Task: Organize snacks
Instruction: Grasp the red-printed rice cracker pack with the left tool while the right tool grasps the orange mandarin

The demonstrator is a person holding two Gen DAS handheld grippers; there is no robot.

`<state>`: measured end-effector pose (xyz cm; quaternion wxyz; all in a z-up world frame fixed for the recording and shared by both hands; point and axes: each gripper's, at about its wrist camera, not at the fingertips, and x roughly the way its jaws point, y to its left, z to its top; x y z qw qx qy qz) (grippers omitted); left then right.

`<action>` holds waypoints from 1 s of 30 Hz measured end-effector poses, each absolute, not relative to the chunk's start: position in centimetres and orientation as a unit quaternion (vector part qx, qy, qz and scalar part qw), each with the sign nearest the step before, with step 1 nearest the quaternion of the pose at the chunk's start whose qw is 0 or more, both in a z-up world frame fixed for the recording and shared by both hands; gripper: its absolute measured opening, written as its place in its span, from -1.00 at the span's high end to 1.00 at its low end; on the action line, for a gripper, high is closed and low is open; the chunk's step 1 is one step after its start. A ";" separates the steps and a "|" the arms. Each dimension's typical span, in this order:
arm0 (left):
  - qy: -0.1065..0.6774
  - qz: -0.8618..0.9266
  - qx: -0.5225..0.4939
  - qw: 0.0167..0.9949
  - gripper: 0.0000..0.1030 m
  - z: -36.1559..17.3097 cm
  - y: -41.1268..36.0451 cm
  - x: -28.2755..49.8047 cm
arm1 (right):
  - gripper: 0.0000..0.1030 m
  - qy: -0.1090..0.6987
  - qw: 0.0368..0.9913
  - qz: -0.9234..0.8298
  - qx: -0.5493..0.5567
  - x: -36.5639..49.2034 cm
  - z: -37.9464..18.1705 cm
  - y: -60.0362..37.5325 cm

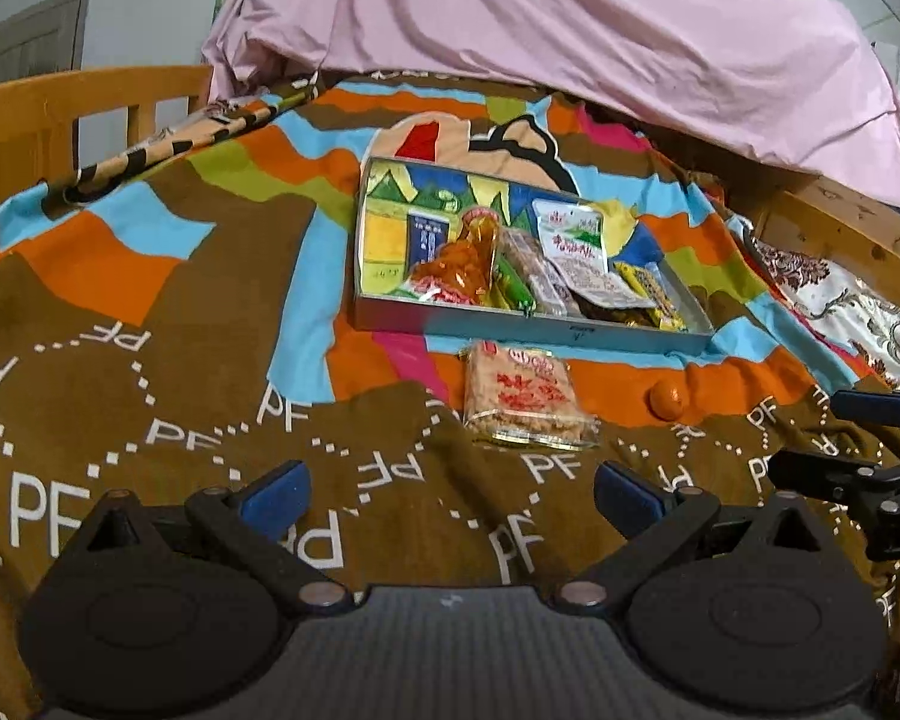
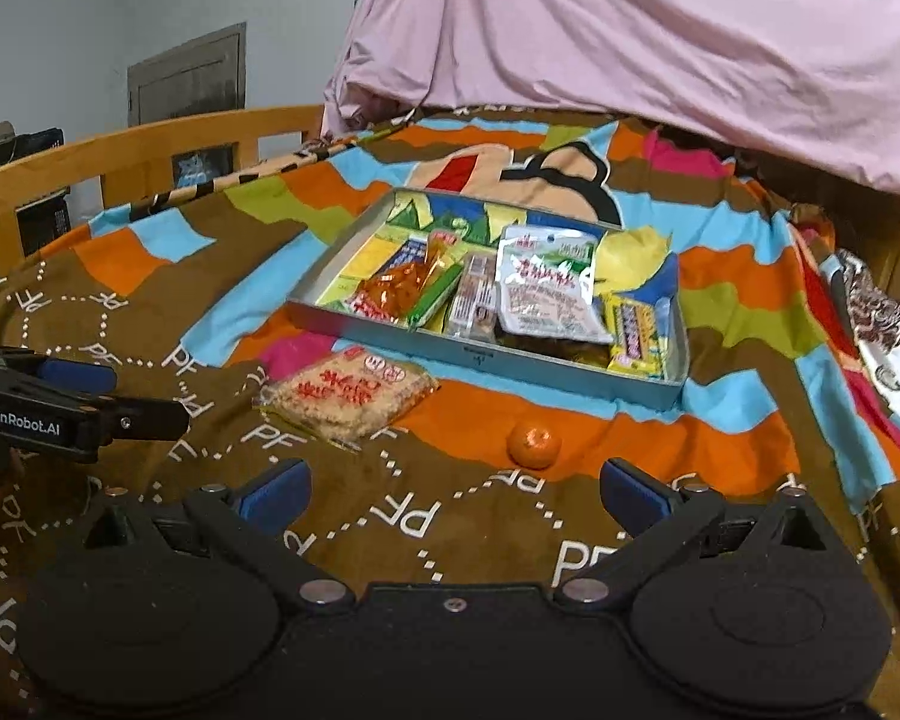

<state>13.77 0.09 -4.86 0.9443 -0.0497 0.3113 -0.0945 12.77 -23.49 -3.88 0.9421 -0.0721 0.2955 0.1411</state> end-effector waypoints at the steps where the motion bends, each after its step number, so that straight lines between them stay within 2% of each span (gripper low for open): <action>1: 0.316 -0.096 -0.049 0.943 -0.99 -5.0 0.1 13.9 | -0.99 0.299 0.941 0.141 -0.072 13.0 -4.2 -23.6; 11: 0.326 -0.117 -0.038 0.937 -0.99 -5.4 -1.3 16.0 | -0.99 0.322 0.932 0.141 -0.092 17.1 -6.8 -24.5; 21: 0.331 -0.143 -0.016 0.933 -0.99 -6.2 -4.6 21.5 | -0.98 0.327 0.923 0.151 -0.139 21.5 -8.4 -24.0; 30: 0.353 -0.137 0.006 0.926 -0.99 -7.8 -5.7 24.8 | -0.98 0.328 0.922 0.152 -0.135 23.9 -9.4 -24.4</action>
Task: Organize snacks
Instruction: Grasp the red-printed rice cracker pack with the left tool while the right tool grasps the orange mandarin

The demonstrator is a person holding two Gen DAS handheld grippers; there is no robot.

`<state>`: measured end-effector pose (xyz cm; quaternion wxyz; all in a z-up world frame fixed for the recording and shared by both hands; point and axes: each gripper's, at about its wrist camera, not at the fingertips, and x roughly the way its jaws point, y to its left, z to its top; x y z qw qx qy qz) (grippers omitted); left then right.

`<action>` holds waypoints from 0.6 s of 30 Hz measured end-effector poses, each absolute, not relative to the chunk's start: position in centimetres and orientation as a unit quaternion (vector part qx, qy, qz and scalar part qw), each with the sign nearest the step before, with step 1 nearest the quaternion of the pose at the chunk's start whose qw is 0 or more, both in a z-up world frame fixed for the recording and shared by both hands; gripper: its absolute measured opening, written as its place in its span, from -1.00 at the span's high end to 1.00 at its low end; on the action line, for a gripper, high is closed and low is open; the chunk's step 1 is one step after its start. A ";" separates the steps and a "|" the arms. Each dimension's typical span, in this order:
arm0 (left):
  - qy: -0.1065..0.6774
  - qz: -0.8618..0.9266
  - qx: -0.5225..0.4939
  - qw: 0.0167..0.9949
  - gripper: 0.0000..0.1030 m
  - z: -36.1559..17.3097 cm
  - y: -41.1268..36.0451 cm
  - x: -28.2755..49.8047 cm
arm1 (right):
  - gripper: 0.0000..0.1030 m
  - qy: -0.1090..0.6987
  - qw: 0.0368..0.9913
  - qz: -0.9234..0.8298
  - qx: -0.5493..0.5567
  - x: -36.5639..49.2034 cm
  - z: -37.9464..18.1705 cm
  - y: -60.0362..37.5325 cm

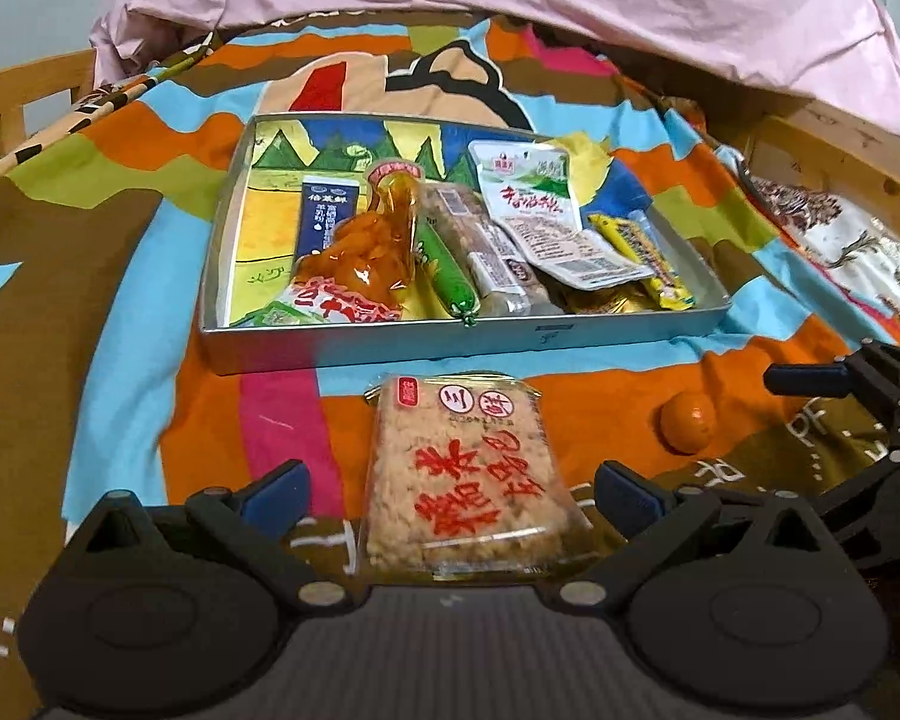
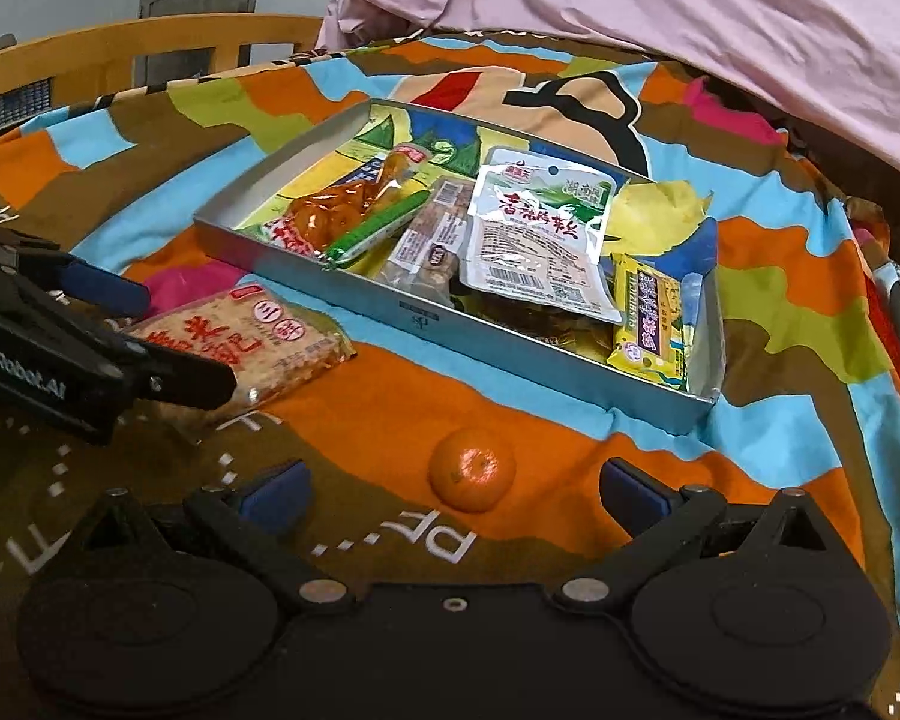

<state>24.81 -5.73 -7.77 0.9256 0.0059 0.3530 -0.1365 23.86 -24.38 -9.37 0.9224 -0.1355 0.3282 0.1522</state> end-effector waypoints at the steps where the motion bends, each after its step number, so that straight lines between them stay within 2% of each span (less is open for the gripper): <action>1: 0.355 -0.134 0.011 0.925 -0.99 -7.9 -5.9 25.0 | -0.96 0.327 0.923 0.153 -0.134 24.1 -9.4 -24.4; 15: 0.366 -0.131 0.044 0.920 -0.97 -9.0 -6.9 26.0 | -0.52 0.345 0.921 0.135 -0.121 25.3 -10.7 -25.5; 18: 0.365 -0.135 0.057 0.919 -0.84 -9.0 -7.3 26.0 | -0.37 0.345 0.920 0.140 -0.120 25.6 -10.9 -25.4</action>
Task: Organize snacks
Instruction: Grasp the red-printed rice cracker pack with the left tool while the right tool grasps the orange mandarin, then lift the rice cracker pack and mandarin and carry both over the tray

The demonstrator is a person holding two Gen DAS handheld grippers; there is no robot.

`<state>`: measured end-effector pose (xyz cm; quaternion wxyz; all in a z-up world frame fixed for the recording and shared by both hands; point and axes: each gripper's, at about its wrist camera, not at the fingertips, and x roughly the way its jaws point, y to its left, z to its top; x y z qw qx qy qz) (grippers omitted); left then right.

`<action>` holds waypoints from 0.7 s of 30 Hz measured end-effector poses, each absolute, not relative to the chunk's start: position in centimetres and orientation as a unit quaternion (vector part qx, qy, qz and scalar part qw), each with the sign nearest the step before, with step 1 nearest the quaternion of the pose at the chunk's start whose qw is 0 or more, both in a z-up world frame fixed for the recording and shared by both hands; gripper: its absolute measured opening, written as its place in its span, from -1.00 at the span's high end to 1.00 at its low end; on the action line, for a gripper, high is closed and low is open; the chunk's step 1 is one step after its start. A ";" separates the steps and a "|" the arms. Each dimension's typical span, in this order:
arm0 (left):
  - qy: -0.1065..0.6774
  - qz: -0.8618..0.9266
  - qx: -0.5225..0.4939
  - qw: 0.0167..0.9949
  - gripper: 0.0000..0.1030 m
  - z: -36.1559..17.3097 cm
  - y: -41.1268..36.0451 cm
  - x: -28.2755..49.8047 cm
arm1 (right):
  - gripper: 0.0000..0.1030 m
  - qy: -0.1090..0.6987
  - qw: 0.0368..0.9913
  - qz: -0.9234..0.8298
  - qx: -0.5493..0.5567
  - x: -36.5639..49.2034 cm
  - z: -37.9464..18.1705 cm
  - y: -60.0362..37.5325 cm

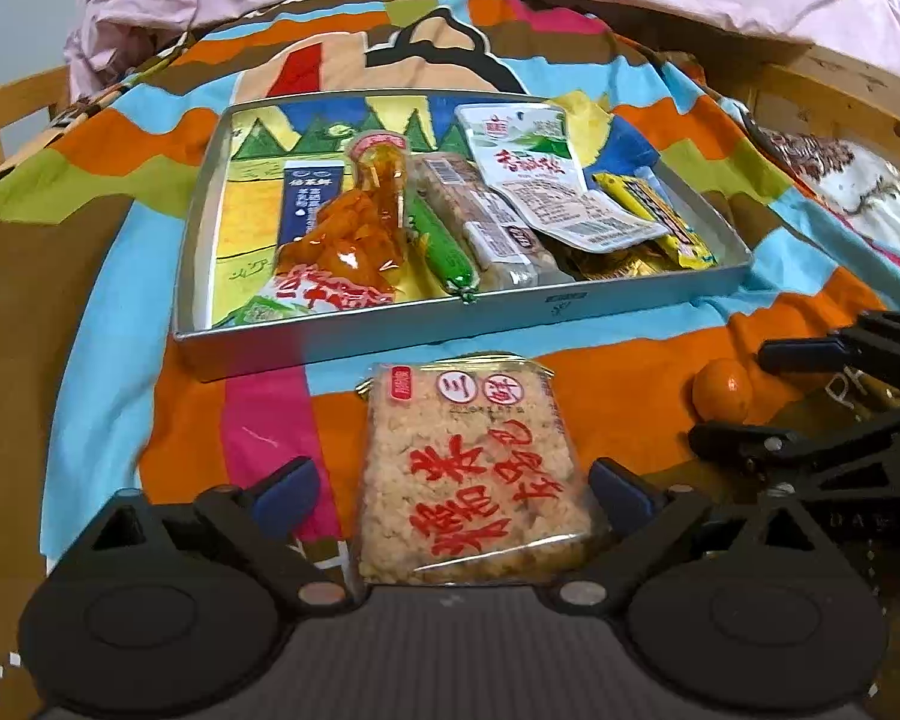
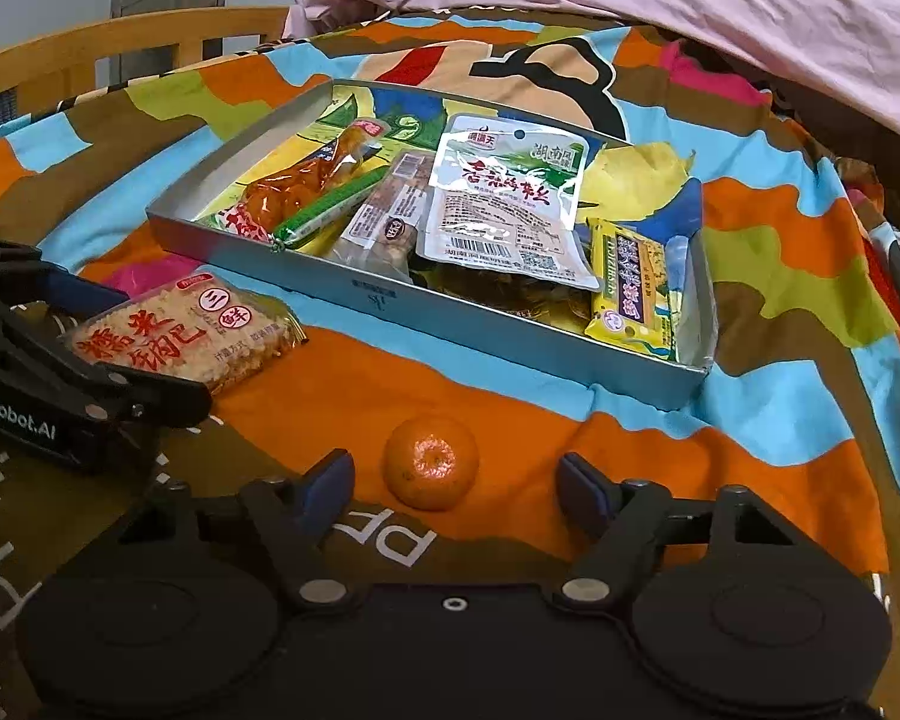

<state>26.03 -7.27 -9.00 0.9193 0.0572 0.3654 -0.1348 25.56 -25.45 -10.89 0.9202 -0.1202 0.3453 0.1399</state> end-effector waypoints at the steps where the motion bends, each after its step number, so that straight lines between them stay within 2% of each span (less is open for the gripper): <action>1: 0.365 -0.138 0.065 0.919 -0.74 -9.0 -7.5 26.0 | -0.24 0.346 0.920 0.141 -0.121 25.6 -11.0 -25.4; 2: 0.364 -0.142 0.072 0.918 -0.60 -9.0 -7.8 25.9 | -0.18 0.347 0.919 0.143 -0.120 25.6 -11.0 -25.3; 4: 0.364 -0.142 0.081 0.917 -0.58 -9.0 -8.2 25.8 | 0.08 0.349 0.918 0.148 -0.118 25.6 -11.1 -25.2; 7: 0.368 -0.140 0.072 0.917 -0.57 -9.0 -8.1 25.9 | 0.29 0.347 0.918 0.152 -0.121 25.3 -11.1 -24.8; 21: 0.376 -0.134 0.007 0.917 -0.50 -7.4 -5.5 24.2 | 0.31 0.309 0.929 0.167 -0.118 22.3 -8.6 -23.2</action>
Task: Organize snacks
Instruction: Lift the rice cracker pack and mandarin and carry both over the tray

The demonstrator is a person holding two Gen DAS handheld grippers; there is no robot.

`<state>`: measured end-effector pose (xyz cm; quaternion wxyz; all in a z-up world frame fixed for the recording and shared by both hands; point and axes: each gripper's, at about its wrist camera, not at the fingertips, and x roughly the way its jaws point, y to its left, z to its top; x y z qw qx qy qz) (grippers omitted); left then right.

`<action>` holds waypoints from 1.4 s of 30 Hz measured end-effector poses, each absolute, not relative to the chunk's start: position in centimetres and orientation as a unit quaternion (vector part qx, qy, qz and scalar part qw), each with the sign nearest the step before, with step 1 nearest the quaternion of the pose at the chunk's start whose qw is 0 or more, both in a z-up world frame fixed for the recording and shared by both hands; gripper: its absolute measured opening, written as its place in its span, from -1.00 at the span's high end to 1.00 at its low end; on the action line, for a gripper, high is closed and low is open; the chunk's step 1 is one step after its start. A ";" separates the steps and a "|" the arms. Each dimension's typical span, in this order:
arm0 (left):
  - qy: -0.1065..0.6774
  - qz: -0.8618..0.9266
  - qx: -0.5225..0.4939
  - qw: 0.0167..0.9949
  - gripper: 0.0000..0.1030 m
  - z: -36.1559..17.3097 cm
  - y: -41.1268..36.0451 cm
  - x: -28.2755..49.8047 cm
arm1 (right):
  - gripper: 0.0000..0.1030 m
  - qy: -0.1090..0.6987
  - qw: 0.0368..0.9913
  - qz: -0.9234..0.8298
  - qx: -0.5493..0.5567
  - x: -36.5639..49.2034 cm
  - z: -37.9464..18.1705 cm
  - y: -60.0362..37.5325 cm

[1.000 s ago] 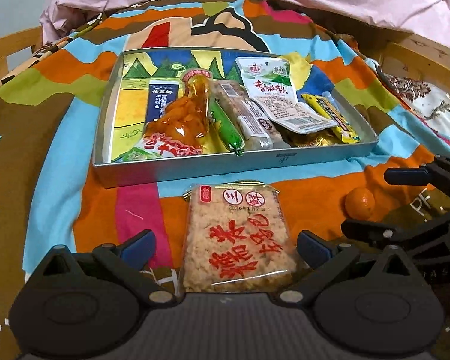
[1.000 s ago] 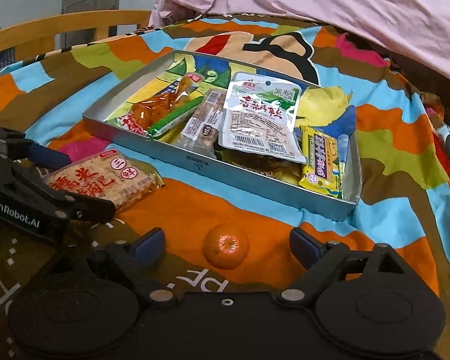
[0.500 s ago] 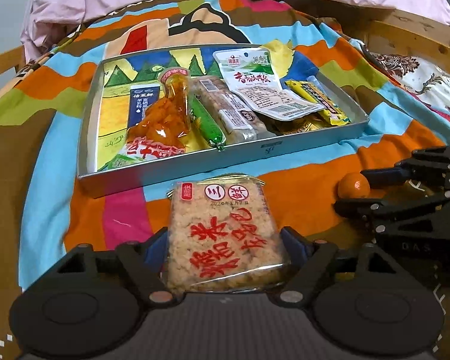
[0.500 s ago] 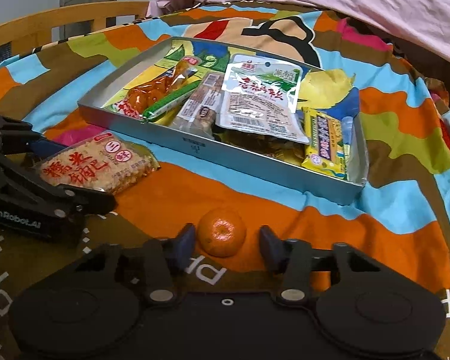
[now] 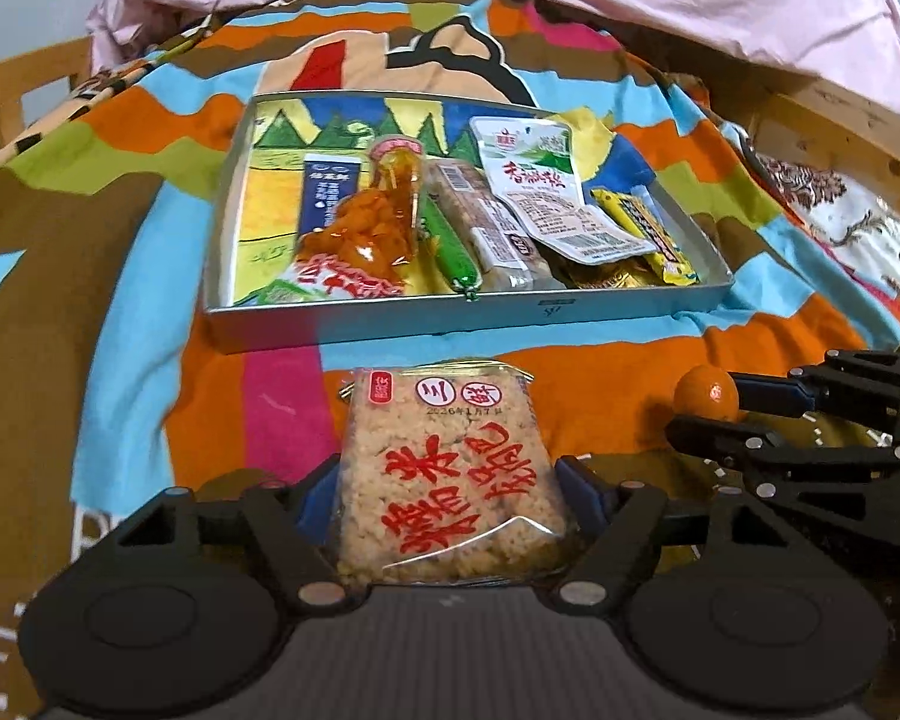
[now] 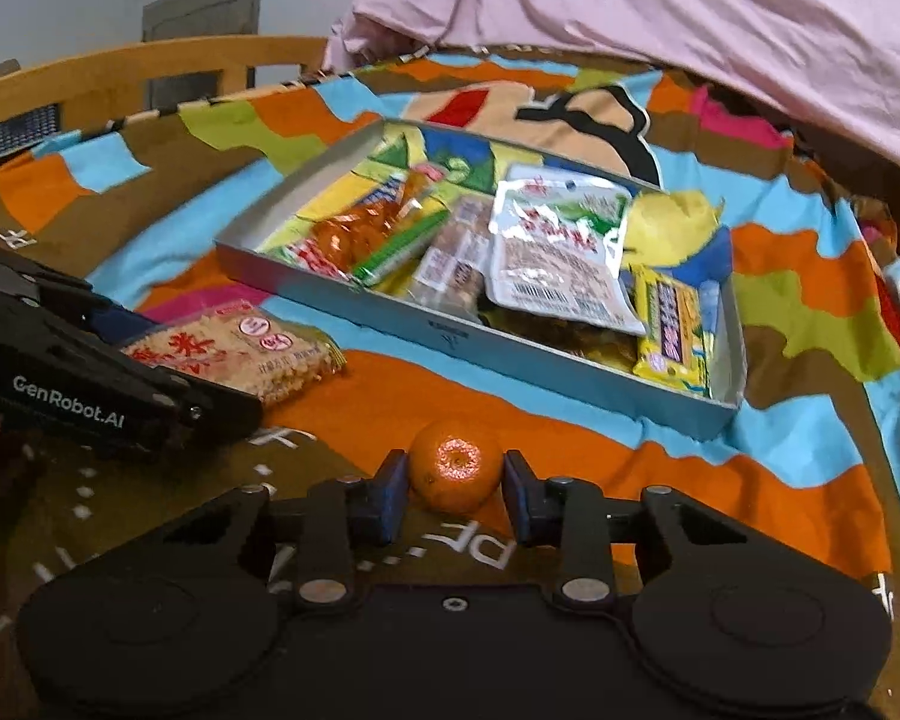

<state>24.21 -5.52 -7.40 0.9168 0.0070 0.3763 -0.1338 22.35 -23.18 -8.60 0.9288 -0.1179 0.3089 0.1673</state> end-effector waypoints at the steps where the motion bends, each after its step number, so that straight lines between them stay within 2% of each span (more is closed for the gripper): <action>1: 0.376 -0.132 0.003 0.917 -0.50 -7.2 -5.3 24.0 | 0.31 0.305 0.930 0.169 -0.117 22.1 -8.3 -23.1; 21: 0.360 -0.097 -0.075 0.925 -0.50 -3.8 -1.1 18.3 | 0.31 0.275 0.932 0.207 -0.115 19.5 -6.0 -21.0; 32: 0.296 -0.093 -0.084 0.947 -0.50 -1.2 -0.5 21.2 | 0.31 0.240 0.938 0.216 -0.124 22.0 -3.1 -19.4; 42: 0.246 -0.099 -0.083 0.961 -0.50 1.2 -0.1 26.8 | 0.31 0.188 0.946 0.218 -0.151 28.1 0.9 -18.4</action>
